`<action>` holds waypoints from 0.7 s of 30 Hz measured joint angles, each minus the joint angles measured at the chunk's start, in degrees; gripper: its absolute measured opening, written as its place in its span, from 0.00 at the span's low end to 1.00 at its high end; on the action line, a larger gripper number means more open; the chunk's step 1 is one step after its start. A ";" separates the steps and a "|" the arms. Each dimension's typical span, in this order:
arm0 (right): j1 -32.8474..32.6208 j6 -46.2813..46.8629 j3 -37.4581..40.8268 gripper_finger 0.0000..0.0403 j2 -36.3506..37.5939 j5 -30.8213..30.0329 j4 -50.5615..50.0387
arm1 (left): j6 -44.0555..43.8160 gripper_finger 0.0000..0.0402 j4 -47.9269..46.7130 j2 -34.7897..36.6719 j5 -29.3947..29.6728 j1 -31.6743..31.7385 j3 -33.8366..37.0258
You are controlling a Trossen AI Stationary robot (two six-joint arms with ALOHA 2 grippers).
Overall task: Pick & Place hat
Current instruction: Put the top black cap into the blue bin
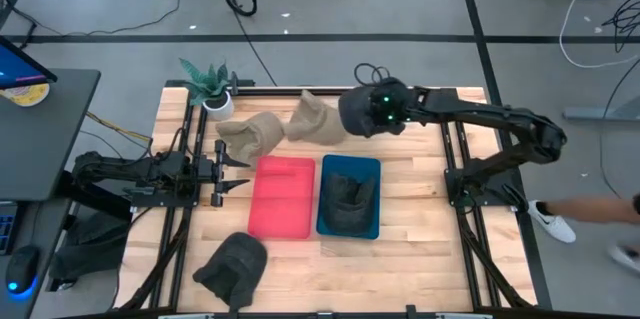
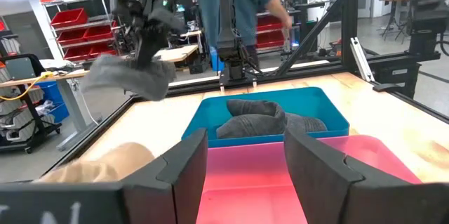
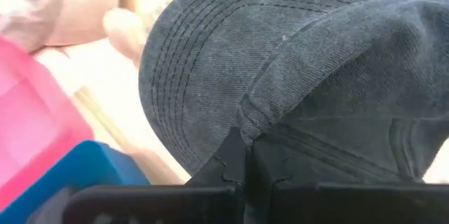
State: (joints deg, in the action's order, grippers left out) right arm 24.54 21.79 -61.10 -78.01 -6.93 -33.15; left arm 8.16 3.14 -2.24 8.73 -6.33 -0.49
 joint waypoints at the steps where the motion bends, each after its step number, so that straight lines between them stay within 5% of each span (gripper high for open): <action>1: -0.36 -1.09 0.00 0.00 0.85 0.10 -0.08 | 0.00 0.48 0.00 0.00 0.00 0.00 0.02; 21: -12.94 -25.49 0.00 0.00 4.37 5.06 -1.18 | 0.01 0.48 0.00 0.00 0.00 0.00 0.02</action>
State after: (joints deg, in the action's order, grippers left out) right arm 11.60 -3.70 -61.10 -73.65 -1.87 -34.33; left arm 8.17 3.14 -2.24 8.73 -6.33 -0.47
